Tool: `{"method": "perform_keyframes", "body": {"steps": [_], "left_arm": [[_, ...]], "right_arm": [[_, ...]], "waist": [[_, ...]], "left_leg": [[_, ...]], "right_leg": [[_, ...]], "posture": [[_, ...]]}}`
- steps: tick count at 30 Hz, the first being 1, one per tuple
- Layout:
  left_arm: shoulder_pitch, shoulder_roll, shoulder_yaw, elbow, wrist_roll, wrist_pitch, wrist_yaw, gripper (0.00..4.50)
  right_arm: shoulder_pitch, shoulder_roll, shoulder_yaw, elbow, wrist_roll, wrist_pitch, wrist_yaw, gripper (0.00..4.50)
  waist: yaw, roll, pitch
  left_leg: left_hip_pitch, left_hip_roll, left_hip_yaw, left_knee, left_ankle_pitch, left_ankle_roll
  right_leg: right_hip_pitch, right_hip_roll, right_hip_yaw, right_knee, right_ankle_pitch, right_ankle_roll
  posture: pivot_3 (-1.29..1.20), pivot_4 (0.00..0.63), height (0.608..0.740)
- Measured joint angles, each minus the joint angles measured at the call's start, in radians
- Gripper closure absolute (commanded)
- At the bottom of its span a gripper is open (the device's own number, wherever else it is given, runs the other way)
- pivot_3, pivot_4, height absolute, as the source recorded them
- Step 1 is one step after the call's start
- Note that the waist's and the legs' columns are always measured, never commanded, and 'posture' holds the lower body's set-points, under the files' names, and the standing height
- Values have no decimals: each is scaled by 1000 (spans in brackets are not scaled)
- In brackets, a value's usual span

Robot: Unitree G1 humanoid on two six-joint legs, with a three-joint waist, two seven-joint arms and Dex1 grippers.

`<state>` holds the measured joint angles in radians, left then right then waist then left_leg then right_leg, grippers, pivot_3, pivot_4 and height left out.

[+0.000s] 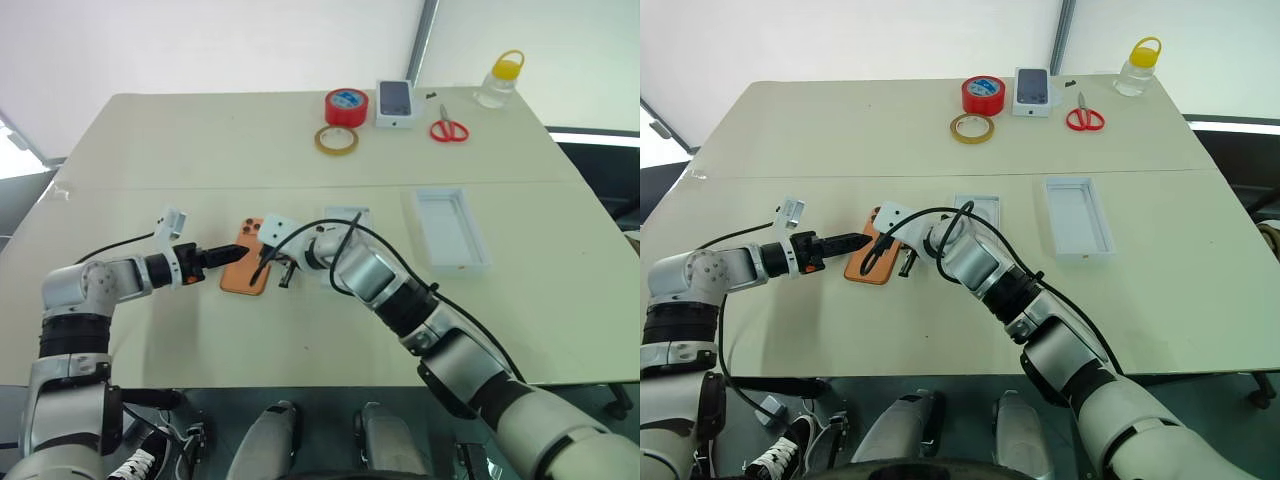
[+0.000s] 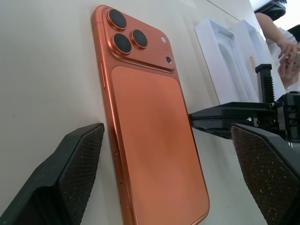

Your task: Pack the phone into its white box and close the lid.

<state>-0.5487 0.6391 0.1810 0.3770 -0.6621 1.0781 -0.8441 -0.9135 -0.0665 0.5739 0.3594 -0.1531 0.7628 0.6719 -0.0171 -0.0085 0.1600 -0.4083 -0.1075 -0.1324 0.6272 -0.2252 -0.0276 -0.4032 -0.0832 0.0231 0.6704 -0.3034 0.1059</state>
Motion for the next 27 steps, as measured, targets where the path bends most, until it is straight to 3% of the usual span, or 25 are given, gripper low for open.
{"method": "perform_keyframes", "body": {"steps": [27], "left_arm": [[-73,-127,25,-71,75,140,131,0]], "right_arm": [[10,-30,-3,14,-62,-42,17,4474]], "waist": [[6,5,-10]], "left_leg": [[1,-1,-2,1,0,1]], "right_leg": [[4,0,-1,-1,0,0]], "posture": [[0,150,740]]}}
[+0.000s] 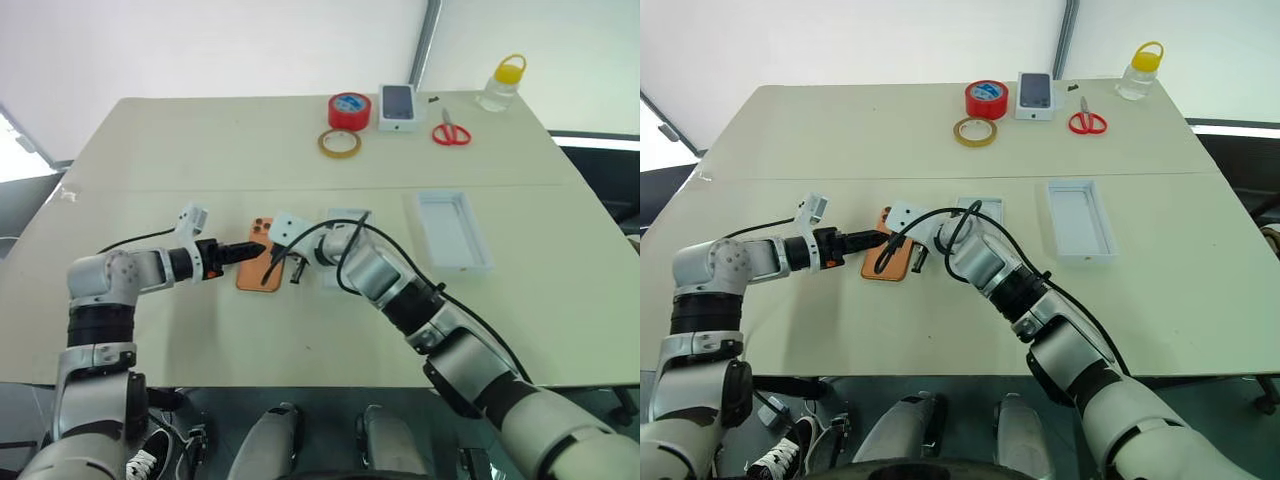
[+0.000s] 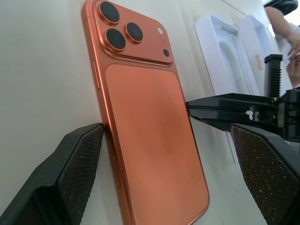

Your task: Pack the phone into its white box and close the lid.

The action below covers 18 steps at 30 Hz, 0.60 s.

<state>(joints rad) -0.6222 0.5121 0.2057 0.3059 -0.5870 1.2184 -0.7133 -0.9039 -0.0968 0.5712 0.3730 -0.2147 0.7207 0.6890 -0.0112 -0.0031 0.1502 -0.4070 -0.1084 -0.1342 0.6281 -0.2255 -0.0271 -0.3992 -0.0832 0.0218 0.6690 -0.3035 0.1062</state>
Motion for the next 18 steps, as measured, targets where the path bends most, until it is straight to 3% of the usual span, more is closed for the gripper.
{"method": "perform_keyframes", "body": {"steps": [6,18], "left_arm": [[-14,-72,-14,-73,0,67,47,0],[10,-84,80,-20,-58,59,49,0]], "right_arm": [[6,3,1,-6,-4,-10,4,4474],[20,2,3,-25,-10,-13,8,4474]], "waist": [[-7,0,0],[-14,0,0]], "left_leg": [[0,0,0,-1,0,0],[0,1,0,-1,0,0]], "right_leg": [[-1,0,0,0,0,0],[-2,1,0,0,0,0]], "posture": [[0,150,740],[0,150,740]]}}
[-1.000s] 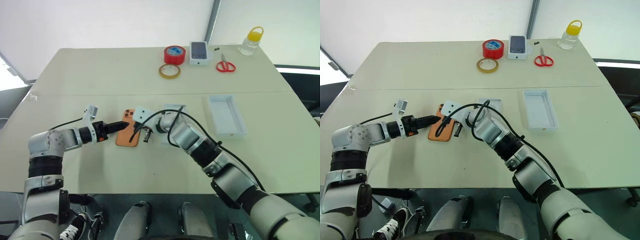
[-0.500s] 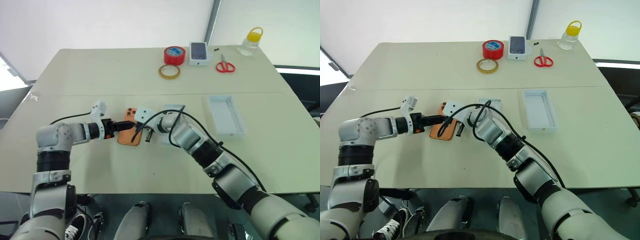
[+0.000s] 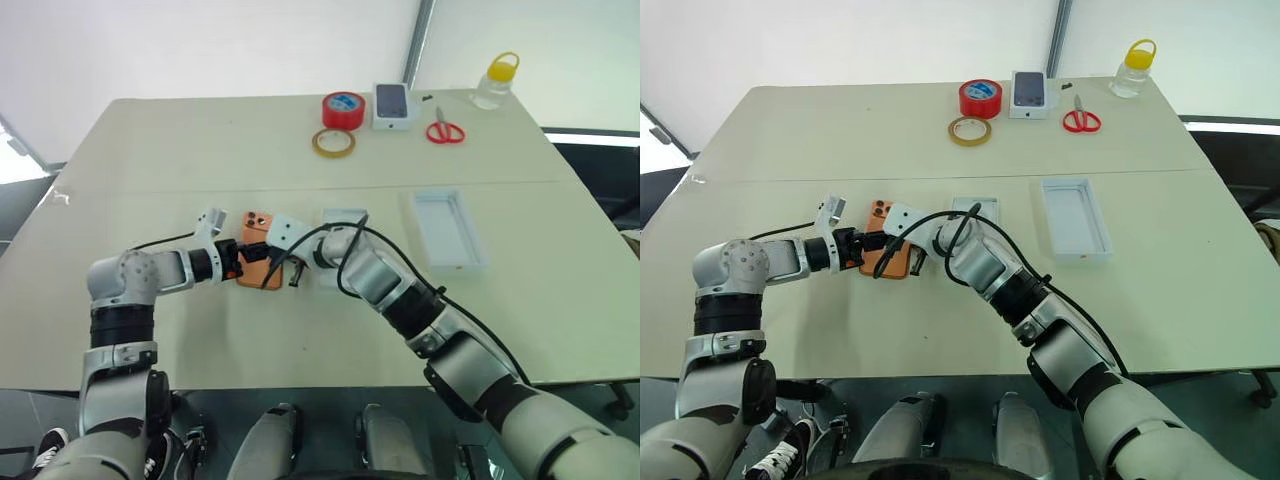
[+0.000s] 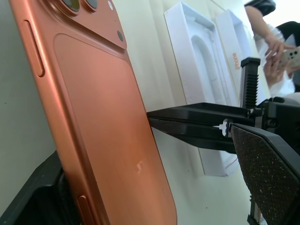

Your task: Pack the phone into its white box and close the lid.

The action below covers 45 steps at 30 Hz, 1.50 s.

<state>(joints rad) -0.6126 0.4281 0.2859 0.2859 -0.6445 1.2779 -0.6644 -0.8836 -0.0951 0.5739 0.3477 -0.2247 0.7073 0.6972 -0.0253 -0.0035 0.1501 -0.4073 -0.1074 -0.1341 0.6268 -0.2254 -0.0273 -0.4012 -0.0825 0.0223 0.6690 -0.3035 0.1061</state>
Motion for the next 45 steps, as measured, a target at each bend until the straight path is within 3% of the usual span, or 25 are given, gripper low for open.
{"method": "perform_keyframes", "body": {"steps": [1,3,7,16,17,21,32,38,42,45], "left_arm": [[9,6,6,7,-7,-2,-8,0],[20,14,11,10,-15,-10,-15,529],[41,23,24,30,-19,-13,-9,2349],[61,22,53,50,-53,-2,-11,2349],[62,22,55,53,-55,-2,-9,2917],[67,4,86,62,-98,4,-21,4481],[71,-9,146,98,-141,31,18,4481],[69,-28,346,152,-240,64,102,4481],[44,-31,471,171,-334,118,161,4481],[43,-54,505,157,-376,143,208,4496]], "right_arm": [[0,0,0,0,0,-1,1,4474],[1,1,3,0,0,-4,3,4500],[3,0,7,-3,0,-15,8,4500],[12,-1,7,-15,-8,-16,9,4500],[13,-1,7,-16,-9,-16,10,4500],[17,-7,6,-24,-11,-14,12,4500],[34,2,-18,-36,4,-17,6,4500],[92,41,-245,-168,161,-110,-38,4500],[92,12,-330,-207,231,-160,-23,4500],[103,-25,-349,-200,274,-135,19,3651]], "waist": [[-5,0,0],[-15,0,0],[-20,0,0],[-19,0,0],[-19,0,0],[-19,-1,0],[-20,-1,0],[-19,-5,2],[-18,-6,3],[-16,-7,3]], "left_leg": [[0,0,0,0,0,0],[0,0,0,-1,0,0],[0,0,0,-1,0,0],[-1,0,0,-1,0,0],[-1,0,0,-1,0,0],[-1,1,0,-1,0,0],[-1,1,0,-1,0,0],[-4,1,0,-1,0,-1],[-4,1,0,-1,0,0],[-4,1,0,-1,0,0]], "right_leg": [[0,0,0,0,0,0],[0,0,0,0,0,0],[-1,0,0,1,0,0],[-2,0,0,1,0,0],[-2,0,0,1,0,0],[-1,0,0,1,0,0],[-2,0,0,1,0,0],[-5,1,1,3,0,0],[-4,0,0,2,0,0],[-4,0,0,2,0,0]], "posture": [[0,150,740],[0,150,740],[0,150,740],[0,150,740],[0,150,740],[0,150,740],[0,150,740],[0,150,740],[0,150,740],[0,150,740]]}}
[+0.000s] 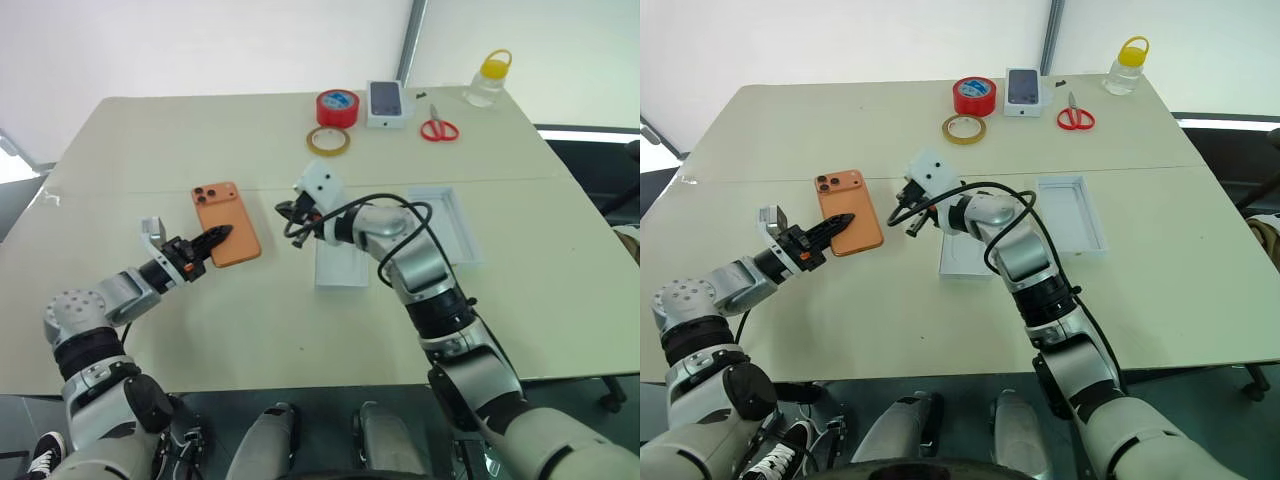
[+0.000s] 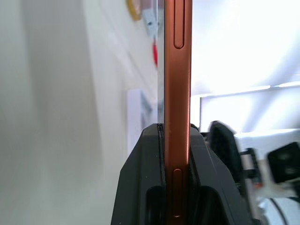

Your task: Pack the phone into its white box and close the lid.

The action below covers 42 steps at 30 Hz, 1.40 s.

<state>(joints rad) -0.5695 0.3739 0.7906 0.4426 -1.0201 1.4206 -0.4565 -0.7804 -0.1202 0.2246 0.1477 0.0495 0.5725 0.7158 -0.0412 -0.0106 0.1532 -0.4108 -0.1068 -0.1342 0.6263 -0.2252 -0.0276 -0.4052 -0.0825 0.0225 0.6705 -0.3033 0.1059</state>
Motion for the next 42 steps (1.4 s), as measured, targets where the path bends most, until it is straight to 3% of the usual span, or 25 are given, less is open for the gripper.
{"method": "perform_keyframes", "body": {"steps": [5,12,19,23,32,35,37,42], "left_arm": [[-1,-60,8,-73,-37,10,96,4496],[0,-102,-8,-184,-121,34,163,4496],[15,-101,-34,-188,-129,25,180,4496],[15,-98,-50,-187,-136,14,180,4496],[31,-85,-75,-186,-144,5,180,4496],[37,-81,-81,-187,-145,2,179,4496],[41,-81,-92,-187,-146,-4,179,4496],[47,-81,-106,-187,-153,-14,179,4496]], "right_arm": [[93,-136,18,-118,63,-2,134,1157],[244,-361,68,-264,78,-118,305,1157],[291,-410,133,-252,20,-240,329,1157],[291,-414,144,-189,-19,-291,323,2457],[292,-425,145,-160,-44,-320,322,2457],[296,-429,146,-157,-47,-327,323,3328],[296,-429,145,-155,-46,-332,322,4377],[296,-429,144,-158,-45,-332,324,4446]], "waist": [[0,-2,1],[-4,-4,2],[2,-6,4],[6,-6,4],[5,-6,4],[6,-6,4],[6,-6,4],[6,-6,4]], "left_leg": [[-1,0,0,0,0,0],[-1,1,1,0,0,0],[-1,1,1,0,0,0],[-1,1,1,1,0,-1],[-1,1,1,0,0,-1],[-1,1,1,1,0,-1],[-1,1,1,1,0,-1],[-1,1,1,1,0,-1]], "right_leg": [[2,0,0,0,0,0],[3,1,0,0,0,0],[3,1,0,0,0,0],[4,0,0,-1,0,0],[4,0,0,-1,0,0],[4,0,0,-1,0,0],[4,0,0,-1,0,0],[4,0,0,-1,0,0]], "posture": [[0,150,740],[0,150,740],[0,150,740],[0,150,740],[0,150,740],[0,150,740],[0,150,740],[0,150,740]]}}
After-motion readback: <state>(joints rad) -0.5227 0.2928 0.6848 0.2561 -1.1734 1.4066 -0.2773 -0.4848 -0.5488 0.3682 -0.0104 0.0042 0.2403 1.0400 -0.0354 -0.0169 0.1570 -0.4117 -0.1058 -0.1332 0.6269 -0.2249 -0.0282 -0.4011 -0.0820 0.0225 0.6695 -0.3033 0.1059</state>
